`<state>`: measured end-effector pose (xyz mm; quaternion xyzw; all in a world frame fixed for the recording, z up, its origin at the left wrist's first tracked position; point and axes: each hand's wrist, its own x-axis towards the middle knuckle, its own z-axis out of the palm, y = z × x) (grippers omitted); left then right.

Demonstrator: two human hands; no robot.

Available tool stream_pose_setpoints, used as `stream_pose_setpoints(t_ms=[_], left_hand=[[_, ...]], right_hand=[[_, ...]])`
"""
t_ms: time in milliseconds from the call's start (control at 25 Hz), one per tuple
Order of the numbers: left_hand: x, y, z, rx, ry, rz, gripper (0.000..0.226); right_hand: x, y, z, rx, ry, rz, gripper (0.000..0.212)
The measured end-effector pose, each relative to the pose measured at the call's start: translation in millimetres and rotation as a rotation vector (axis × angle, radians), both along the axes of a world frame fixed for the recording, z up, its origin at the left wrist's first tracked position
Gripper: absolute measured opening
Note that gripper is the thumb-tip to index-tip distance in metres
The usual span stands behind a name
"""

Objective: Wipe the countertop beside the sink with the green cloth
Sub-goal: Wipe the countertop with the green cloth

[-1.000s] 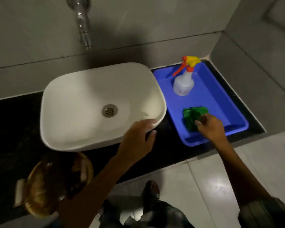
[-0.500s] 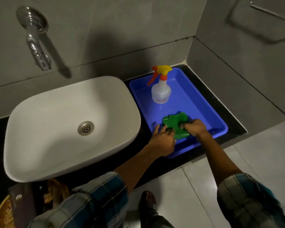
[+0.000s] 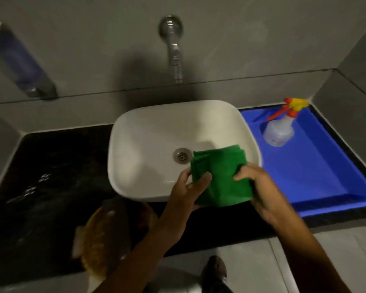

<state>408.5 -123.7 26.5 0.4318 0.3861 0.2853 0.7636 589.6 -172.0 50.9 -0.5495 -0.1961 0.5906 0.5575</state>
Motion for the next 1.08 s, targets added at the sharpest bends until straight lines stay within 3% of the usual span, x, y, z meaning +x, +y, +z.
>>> stream_pose_setpoints(t_ms=[120, 280, 400, 520, 640, 680, 760, 840, 960, 1080], left_hand=[[-124.1, 14.0, -4.4, 0.237, 0.331, 0.245, 0.07], [-297.2, 40.6, -28.4, 0.339, 0.677, 0.472, 0.055], [-396.2, 52.8, -49.9, 0.315, 0.823, 0.552, 0.055], [-460.5, 57.5, -78.7, 0.266, 0.927, 0.637, 0.07], [-475.2, 56.8, -115.1, 0.477, 1.407, 0.484, 0.081], [-469.3, 55.3, -125.0, 0.523, 1.477, 0.369, 0.084], [-459.7, 55.6, -149.0, 0.567, 1.524, 0.192, 0.083], [-459.0, 64.6, -169.0, 0.579, 1.549, 0.155, 0.073], [-459.6, 97.5, -177.4, 0.55, 1.55, 0.265, 0.066], [-449.3, 143.0, -174.3, 0.522, 1.512, 0.357, 0.063]], right_hand=[[-124.2, 33.4, -16.9, 0.002, -0.276, 0.182, 0.01], [-300.3, 95.4, -58.1, -0.028, -0.556, 0.492, 0.033], [-409.5, 128.0, -84.5, -0.059, -0.49, 0.711, 0.046], [-470.8, 151.5, -107.6, -0.087, -0.482, 0.862, 0.056], [-476.4, 185.8, -128.1, -0.05, -0.884, 0.719, 0.054], [-465.4, 199.9, -134.3, -0.04, -1.058, 0.61, 0.05], [-435.0, 229.4, -151.3, -0.057, -1.372, 0.452, 0.051], [-401.2, 256.0, -177.5, -0.172, -1.576, 0.475, 0.06], [-384.8, 278.9, -214.6, -0.298, -1.607, 0.498, 0.066], [-390.5, 281.6, -237.7, -0.201, -1.763, 0.319, 0.062]])
